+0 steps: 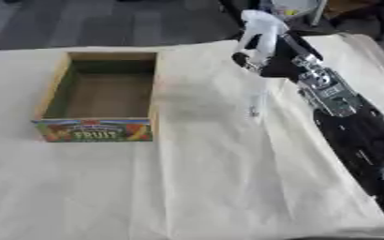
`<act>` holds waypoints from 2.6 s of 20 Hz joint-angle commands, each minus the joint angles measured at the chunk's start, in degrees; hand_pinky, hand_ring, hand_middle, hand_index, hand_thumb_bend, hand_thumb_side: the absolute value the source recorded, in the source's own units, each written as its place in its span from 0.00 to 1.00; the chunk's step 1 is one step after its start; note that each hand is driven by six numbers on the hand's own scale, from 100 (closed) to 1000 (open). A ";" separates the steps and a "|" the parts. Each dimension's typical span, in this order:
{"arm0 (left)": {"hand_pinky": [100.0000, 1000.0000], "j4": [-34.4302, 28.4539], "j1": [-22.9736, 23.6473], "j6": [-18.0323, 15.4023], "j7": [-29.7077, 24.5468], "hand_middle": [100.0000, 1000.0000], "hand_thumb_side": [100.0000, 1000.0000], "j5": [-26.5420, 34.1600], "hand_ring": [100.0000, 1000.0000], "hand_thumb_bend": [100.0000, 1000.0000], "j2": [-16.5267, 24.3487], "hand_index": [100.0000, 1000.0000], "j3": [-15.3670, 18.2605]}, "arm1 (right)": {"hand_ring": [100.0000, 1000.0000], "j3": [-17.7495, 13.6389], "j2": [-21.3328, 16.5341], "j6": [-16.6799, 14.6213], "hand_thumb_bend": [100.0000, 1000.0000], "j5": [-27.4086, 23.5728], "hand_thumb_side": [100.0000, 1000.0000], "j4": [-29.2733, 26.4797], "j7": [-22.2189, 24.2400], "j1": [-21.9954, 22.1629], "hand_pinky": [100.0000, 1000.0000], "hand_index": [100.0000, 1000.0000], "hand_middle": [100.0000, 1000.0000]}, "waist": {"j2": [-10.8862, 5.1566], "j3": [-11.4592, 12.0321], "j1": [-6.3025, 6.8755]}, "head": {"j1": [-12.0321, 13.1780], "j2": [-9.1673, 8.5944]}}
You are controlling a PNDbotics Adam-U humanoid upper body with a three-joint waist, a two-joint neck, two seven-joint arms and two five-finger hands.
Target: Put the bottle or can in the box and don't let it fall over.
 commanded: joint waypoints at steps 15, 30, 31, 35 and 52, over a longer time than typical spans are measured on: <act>0.69 -0.97 -0.27 -0.08 -0.21 0.73 0.74 0.10 0.64 0.40 0.27 0.82 0.04 | 0.74 -0.15 -0.58 0.01 0.41 0.51 0.23 -0.81 -0.62 -1.70 0.84 0.96 0.63 | -0.58 -0.12 0.23 | -0.48 -0.82; 0.69 -0.97 -0.26 -0.09 -0.24 0.73 0.74 0.12 0.64 0.40 0.25 0.82 0.01 | 0.74 0.04 -0.61 0.10 0.41 0.98 0.22 -0.91 -0.77 -2.25 0.84 0.96 0.63 | -0.59 0.03 0.21 | -0.75 -0.86; 0.69 -0.98 -0.27 -0.09 -0.25 0.73 0.74 0.12 0.64 0.40 0.25 0.82 0.00 | 0.74 0.08 -0.62 0.11 0.41 0.94 0.22 -1.00 -0.74 -2.21 0.84 0.96 0.63 | -0.59 0.05 0.20 | -0.76 -0.90; 0.69 -1.01 -0.31 -0.10 -0.23 0.73 0.74 0.10 0.64 0.40 0.28 0.82 0.01 | 0.74 0.18 -0.66 0.21 0.41 0.88 0.22 -1.22 -0.68 -2.08 0.84 0.96 0.63 | -0.59 0.12 0.18 | -0.79 -0.97; 0.69 -1.05 -0.40 -0.08 -0.29 0.73 0.74 0.11 0.63 0.40 0.33 0.82 -0.05 | 0.74 0.25 -0.66 0.42 0.42 1.70 0.22 -1.31 -1.25 -2.57 0.84 0.96 0.63 | -0.51 0.22 0.34 | -0.99 -1.08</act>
